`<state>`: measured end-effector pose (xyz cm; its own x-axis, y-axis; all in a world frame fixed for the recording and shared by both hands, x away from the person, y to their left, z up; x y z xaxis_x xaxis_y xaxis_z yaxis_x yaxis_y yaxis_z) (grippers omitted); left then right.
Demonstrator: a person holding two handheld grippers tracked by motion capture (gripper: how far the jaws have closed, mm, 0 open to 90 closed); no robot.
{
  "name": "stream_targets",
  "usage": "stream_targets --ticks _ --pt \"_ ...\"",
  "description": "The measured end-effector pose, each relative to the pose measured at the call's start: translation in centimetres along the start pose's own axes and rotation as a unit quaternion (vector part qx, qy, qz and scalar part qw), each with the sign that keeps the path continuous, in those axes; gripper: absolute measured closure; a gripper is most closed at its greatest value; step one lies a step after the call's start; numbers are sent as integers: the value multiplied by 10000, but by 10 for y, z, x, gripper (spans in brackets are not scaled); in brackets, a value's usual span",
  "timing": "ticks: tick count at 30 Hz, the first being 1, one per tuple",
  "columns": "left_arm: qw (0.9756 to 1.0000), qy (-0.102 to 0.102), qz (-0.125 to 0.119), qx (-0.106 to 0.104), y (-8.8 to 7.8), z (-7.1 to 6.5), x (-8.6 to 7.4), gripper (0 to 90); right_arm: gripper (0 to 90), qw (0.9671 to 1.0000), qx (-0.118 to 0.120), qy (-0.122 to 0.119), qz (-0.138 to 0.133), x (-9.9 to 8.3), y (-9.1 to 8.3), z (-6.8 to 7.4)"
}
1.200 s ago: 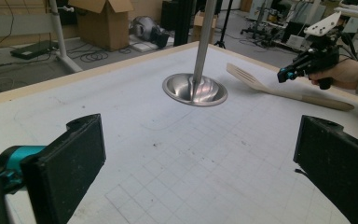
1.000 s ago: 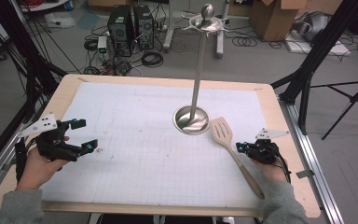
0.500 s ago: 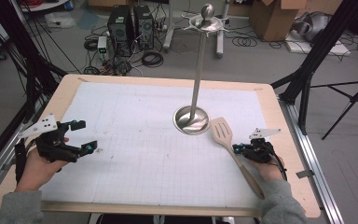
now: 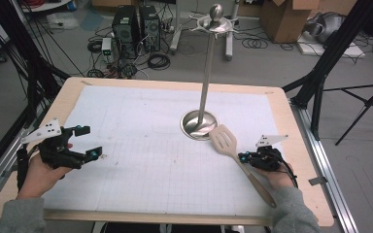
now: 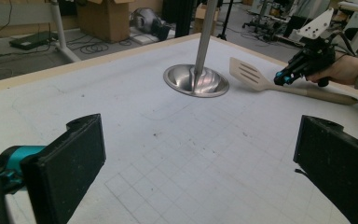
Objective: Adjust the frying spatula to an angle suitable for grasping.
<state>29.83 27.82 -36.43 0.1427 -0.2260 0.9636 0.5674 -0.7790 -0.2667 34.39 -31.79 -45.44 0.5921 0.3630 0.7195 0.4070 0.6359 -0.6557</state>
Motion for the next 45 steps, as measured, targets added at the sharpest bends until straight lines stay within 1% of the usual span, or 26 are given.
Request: stream_targets --ticks 3,4,5,6,11,14,17,19,21,22,25,29,30,31,32,34,37,39,40,41,42,43,44,45 --pt "10000 0 5 -19 1 0 0 26 900 9999 48 -100 38 0 0 2" --pt "10000 5 9 -21 1 0 0 26 900 9999 96 -122 63 0 0 3" --pt "10000 -4 2 -14 1 0 0 25 900 9999 96 -122 63 0 0 3" --pt "10000 1 20 -18 1 0 0 26 900 9996 158 -202 95 0 1 4" --pt "10000 12 20 -31 2 0 0 25 900 9988 327 -337 140 1 4 12" --pt "10000 17 20 -23 3 0 1 26 900 9986 313 -408 157 1 5 15" --pt "10000 13 28 -39 3 0 1 26 900 9980 367 -469 203 3 8 22" --pt "10000 28 54 -49 4 0 1 26 900 9974 444 -510 233 3 10 25" --pt "10000 16 47 -51 4 0 1 26 900 9972 445 -544 243 4 10 26" --pt "10000 23 50 -53 4 0 1 25 900 9965 524 -584 281 4 12 30" --pt "10000 29 57 -46 4 -1 1 25 900 9953 625 -655 330 5 14 36" --pt "10000 32 55 -57 5 -1 2 26 900 9941 625 -798 382 7 16 41" --pt "10000 32 55 -57 5 -1 2 26 900 9941 625 -798 382 7 16 41" --pt "10000 38 56 -55 5 -1 1 26 900 9949 536 -794 330 9 15 43" --pt "9999 45 72 -77 6 -1 1 26 900 9954 502 -778 228 10 12 43" --pt "9999 52 69 -88 6 -1 1 26 900 9961 515 -709 50 13 6 45" --pt "9999 44 35 -92 6 -1 2 26 900 9957 565 -729 -21 11 -4 50" --pt "9999 53 23 -104 6 -1 3 26 900 9957 551 -739 -45 10 -6 52" --pt "9999 42 6 -103 6 -1 3 26 900 9959 547 -701 -164 7 -14 58" --pt "9999 42 -7 -109 7 -1 4 26 900 9958 528 -711 -229 6 -17 60" --pt "9999 51 -12 -121 7 -1 4 26 900 9958 528 -711 -229 6 -17 60" --pt "9999 42 -20 -139 8 -1 4 26 900 9955 556 -667 -372 4 -23 64" --pt "9999 42 -20 -139 8 -1 4 26 900 9955 556 -667 -372 4 -23 64" --pt "9999 47 -16 -148 9 -1 4 26 900 9954 540 -654 -456 0 -29 67"
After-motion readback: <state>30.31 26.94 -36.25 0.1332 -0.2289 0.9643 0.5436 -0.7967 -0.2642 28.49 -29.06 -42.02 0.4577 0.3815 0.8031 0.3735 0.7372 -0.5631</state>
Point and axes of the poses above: each handheld gripper's, and its own axes: y roughly forward along the jaws, x roughly out of its top, z roughly to its left, the point moved 1 cm from there along y, roughly forward along the jaws, and after that the axes turned 9 degrees about y, right-handed, at the moved point
